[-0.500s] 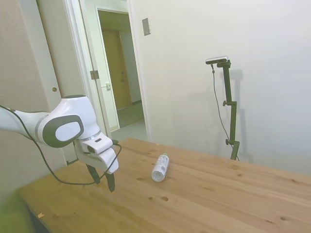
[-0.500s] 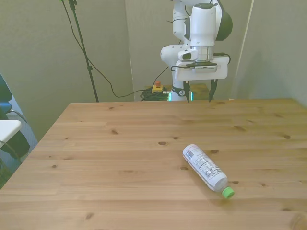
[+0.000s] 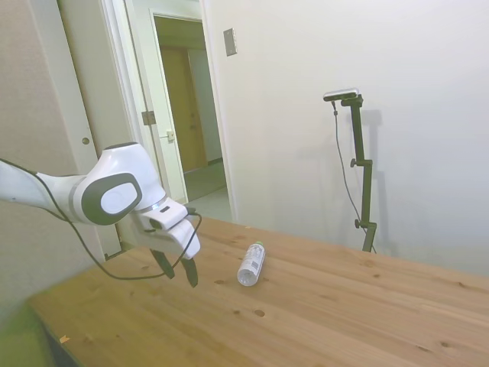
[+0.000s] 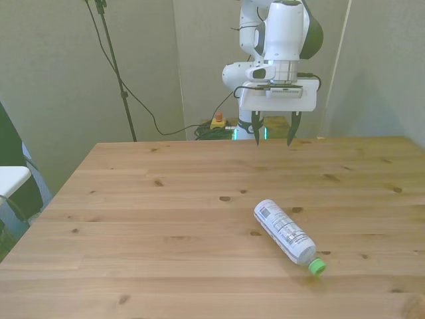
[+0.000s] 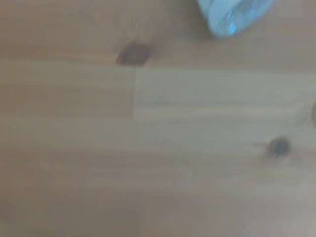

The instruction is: Stand the water bottle

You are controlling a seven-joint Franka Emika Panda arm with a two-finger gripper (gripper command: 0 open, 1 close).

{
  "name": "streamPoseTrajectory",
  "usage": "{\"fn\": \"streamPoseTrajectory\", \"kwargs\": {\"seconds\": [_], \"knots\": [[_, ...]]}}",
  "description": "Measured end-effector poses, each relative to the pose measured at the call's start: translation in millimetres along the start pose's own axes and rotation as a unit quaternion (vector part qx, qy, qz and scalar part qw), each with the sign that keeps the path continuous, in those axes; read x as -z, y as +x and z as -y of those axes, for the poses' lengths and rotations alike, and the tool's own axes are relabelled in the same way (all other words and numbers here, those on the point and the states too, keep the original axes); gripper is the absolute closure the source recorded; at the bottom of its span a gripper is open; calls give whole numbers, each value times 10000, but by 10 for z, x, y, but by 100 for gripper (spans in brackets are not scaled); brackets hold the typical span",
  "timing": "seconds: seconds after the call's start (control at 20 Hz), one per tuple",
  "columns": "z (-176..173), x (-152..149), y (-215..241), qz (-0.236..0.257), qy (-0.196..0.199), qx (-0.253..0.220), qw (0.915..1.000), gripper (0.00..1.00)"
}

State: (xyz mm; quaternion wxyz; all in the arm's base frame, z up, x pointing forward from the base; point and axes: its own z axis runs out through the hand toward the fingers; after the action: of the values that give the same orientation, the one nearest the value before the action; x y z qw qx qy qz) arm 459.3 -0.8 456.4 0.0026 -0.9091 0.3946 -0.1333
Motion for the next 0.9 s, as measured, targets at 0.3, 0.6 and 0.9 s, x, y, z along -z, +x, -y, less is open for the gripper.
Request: {"fn": "streamPoseTrajectory", "kwargs": {"seconds": [0.3, 0.6, 0.9], "knots": [[786, -137, 655, -399, -22, 158, 9991, 0], [1511, -317, 1160, -454, -55, 272, 9986, 0], [2024, -762, 1536, -577, -117, 321, 9978, 0]]}}
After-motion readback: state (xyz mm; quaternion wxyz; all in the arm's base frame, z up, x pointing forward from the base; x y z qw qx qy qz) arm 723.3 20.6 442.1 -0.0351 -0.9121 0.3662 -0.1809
